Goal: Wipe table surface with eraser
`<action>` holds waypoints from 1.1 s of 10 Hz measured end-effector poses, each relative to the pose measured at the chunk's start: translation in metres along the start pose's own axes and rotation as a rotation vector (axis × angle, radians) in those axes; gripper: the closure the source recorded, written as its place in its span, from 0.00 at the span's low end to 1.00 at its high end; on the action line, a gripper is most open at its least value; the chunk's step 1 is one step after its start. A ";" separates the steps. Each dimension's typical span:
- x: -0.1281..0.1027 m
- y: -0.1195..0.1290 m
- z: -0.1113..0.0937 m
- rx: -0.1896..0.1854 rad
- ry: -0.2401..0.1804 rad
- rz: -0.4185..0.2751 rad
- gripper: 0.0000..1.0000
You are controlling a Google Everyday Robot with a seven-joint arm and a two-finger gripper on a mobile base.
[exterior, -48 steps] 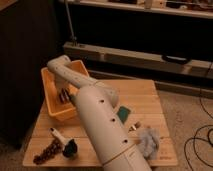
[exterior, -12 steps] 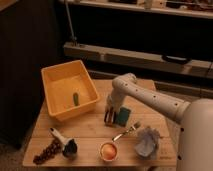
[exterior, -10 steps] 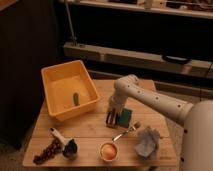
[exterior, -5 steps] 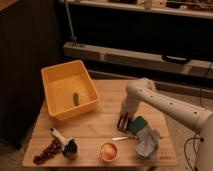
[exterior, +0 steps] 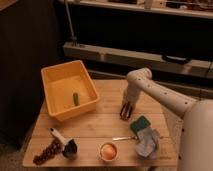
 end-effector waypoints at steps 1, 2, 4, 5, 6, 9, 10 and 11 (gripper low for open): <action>0.014 -0.020 0.000 0.010 0.004 -0.013 1.00; 0.024 -0.044 0.000 0.028 0.002 -0.033 1.00; 0.033 -0.084 0.001 0.082 -0.007 -0.073 1.00; 0.031 -0.105 -0.001 0.113 -0.013 -0.107 1.00; 0.025 -0.121 -0.002 0.138 -0.018 -0.139 1.00; -0.016 -0.147 -0.008 0.144 -0.030 -0.229 1.00; -0.032 -0.145 -0.008 0.129 -0.035 -0.246 1.00; -0.047 -0.135 -0.006 0.111 -0.043 -0.254 1.00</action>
